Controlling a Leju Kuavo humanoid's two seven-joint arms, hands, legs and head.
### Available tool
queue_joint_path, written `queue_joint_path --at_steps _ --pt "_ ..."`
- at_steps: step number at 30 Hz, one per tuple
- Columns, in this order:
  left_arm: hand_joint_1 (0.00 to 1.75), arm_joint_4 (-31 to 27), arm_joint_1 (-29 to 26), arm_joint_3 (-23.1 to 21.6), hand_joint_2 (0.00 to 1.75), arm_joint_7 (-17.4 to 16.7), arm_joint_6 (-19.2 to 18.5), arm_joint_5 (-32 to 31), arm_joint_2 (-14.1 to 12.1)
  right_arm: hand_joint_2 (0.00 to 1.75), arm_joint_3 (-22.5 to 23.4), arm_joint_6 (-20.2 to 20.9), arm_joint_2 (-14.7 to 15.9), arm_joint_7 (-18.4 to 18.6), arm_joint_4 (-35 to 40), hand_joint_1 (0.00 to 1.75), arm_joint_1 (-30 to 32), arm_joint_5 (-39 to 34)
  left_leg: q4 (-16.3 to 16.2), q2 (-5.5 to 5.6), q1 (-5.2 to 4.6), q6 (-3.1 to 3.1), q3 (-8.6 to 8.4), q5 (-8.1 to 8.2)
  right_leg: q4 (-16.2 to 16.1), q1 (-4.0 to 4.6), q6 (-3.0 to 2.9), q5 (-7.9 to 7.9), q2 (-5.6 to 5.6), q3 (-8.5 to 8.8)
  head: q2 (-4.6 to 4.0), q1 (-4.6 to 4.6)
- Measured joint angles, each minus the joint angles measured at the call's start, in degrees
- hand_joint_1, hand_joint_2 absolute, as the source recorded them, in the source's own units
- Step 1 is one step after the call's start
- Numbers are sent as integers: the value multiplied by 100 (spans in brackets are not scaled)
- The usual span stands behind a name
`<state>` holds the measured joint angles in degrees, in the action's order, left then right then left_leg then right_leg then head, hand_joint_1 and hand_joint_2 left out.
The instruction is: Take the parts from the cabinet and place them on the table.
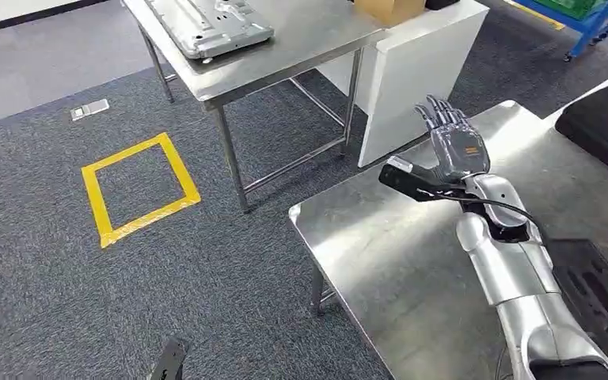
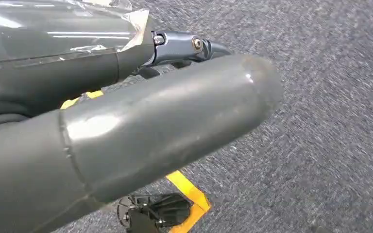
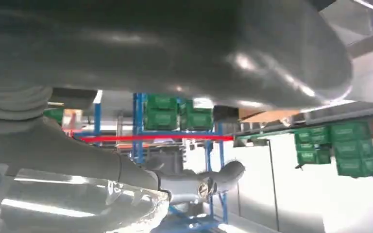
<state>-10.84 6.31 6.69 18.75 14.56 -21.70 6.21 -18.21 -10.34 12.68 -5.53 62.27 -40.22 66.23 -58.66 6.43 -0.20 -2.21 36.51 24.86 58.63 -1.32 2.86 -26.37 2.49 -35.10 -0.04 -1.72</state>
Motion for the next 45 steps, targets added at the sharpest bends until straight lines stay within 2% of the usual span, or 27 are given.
queue_joint_path --at_steps 2,3,4,5,6,9,10,11,15,17,19,21,22,24,25,26,30,31,32,33,34,36,38,39,40,41,45 --pt "0 0 -10 2 0 -9 0 0 -2 0 0 -2 0 0 0 0 12 -2 14 24 6 16 5 -9 10 14 -36 -2 -26 2 0 2" --pt "0 2 -28 0 0 -43 -2 0 -22 0 -4 -2 -15 -9 2 0 9 -4 7 93 38 65 27 2 -23 -31 -124 27 -119 28 0 4" --pt "0 0 -18 0 0 -50 -2 0 -22 0 4 -2 -9 -13 4 0 1 -4 -550 -460 27 154 267 336 -25 -8 -237 -2 -223 81 0 -53" --pt "0 2 -22 0 0 -57 -7 0 -20 0 4 -2 -6 -15 2 0 6 -5 -1686 -601 67 194 866 764 -24 29 -261 -25 -366 101 0 -55" --pt "0 2 -24 0 0 -61 -7 0 -20 0 4 0 -9 -15 2 0 10 -4 -1750 -602 73 195 925 721 -24 39 -267 -32 -415 107 0 -51" --pt "0 0 -22 0 0 -63 -7 0 -26 0 2 0 -15 -20 2 0 2 -4 -580 -712 54 96 335 90 -25 70 -287 -68 -568 152 0 -53" --pt "0 0 -16 0 0 -63 -5 0 -35 0 2 0 -15 -26 2 0 -3 -4 -119 -941 6 23 62 -44 -26 76 -282 -76 -606 178 0 -55" --pt "0 -2 0 0 0 -66 -5 0 -44 0 5 0 -13 -28 2 0 -11 -7 -27 -1004 -41 27 18 11 -29 143 -241 -105 -662 172 0 -37" --pt "0 -4 -16 2 0 -63 -2 2 -46 0 7 0 -33 -35 7 0 -14 -9 98 -750 -55 -67 -19 -56 -74 143 -150 -140 -828 245 0 -46" --pt "0 -4 -5 4 0 -63 -2 0 -37 0 13 0 -13 -35 2 0 -19 -11 192 -665 -12 -107 -86 -118 295 110 -164 -347 -419 74 0 -44" --pt "0 -4 10 6 0 -63 -5 0 -28 0 26 0 15 -35 -9 0 5 -11 192 -537 -12 -125 -83 -121 1173 82 -222 -700 -303 -353 0 0" --pt "0 -4 -4 6 0 -63 -5 0 -24 0 31 2 24 -35 -17 0 48 -11 187 -395 -11 -123 -80 -119 1714 68 -172 -814 -278 -675 0 0" --pt "0 -4 -8 6 0 -63 -5 0 -24 0 31 2 24 -35 -17 0 55 -11 178 -317 -9 -121 -81 -118 1541 49 -100 -693 -276 -620 0 -3" --pt "0 -4 -6 6 0 -63 -5 0 -20 0 33 2 26 -35 -17 0 51 -11 136 -180 19 -84 -82 -95 639 -8 51 -285 -239 -209 0 -5" --pt "0 -4 -7 9 0 -66 -2 0 -22 0 33 2 26 -35 -17 0 46 -11 85 -111 29 -37 -67 -63 135 -61 126 -99 -89 32 0 4" --pt "0 -4 -6 9 0 -68 -2 0 -31 0 31 2 22 -37 -24 0 36 -13 29 -50 3 12 -15 -33 55 -29 83 -130 49 80 0 22" --pt "0 -4 -48 9 0 -81 2 -2 -35 0 24 4 -46 -70 -31 0 22 4 19 77 35 96 45 -51 31 -26 -90 -91 -156 101 0 4" --pt "0 -4 -57 9 0 -87 4 -7 -57 0 24 2 -52 -72 -31 0 -2 6 -30 -26 41 120 53 1 22 -43 -114 -86 -194 125 0 10" --pt "0 -4 -51 9 0 -87 15 -28 -41 0 24 0 -59 -83 -31 0 -6 6 -268 -321 11 159 144 152 21 -31 -184 -103 -241 154 0 -52" --pt "0 -4 -41 9 0 -87 17 -41 -42 0 22 0 -59 -96 -31 0 -8 11 -534 -447 23 181 267 291 22 -15 -204 -116 -270 167 0 -70" --pt "0 -4 -32 6 0 -90 20 -46 -42 0 15 0 -59 -98 -37 0 -7 13 -1131 -566 45 198 567 560 22 16 -234 -136 -336 184 0 -70" --pt "0 -4 -40 4 0 -109 33 -61 -31 0 11 -2 -61 -101 -59 0 -6 15 -1800 -603 53 199 949 732 23 50 -268 -161 -460 199 0 -75" --pt "0 -4 -40 6 0 -124 43 -68 -31 0 7 -13 -65 -105 -63 0 -7 22 -1402 -610 50 160 785 417 23 75 -295 -185 -563 227 0 -72" --pt "0 -4 -38 6 0 -127 46 -68 -33 0 4 -26 -70 -107 -61 0 -10 22 -904 -660 37 118 522 159 22 83 -311 -200 -614 251 0 -72" --pt "0 -4 -34 6 0 -131 50 -70 -35 0 0 -33 -70 -107 -61 0 -18 24 -398 -805 8 64 249 -57 21 94 -308 -224 -657 275 0 -72" --pt "0 -4 -20 6 0 -133 52 -77 -39 0 -4 -44 -70 -107 -61 0 -24 24 -90 -1067 -65 33 83 -22 20 116 -300 -237 -701 283 0 -68" --pt "0 -4 -15 6 0 -177 50 -96 -44 0 -22 -64 -76 -109 -63 0 -30 30 -17 -816 -135 -41 112 -55 -15 142 -213 -273 -911 297 0 -70"
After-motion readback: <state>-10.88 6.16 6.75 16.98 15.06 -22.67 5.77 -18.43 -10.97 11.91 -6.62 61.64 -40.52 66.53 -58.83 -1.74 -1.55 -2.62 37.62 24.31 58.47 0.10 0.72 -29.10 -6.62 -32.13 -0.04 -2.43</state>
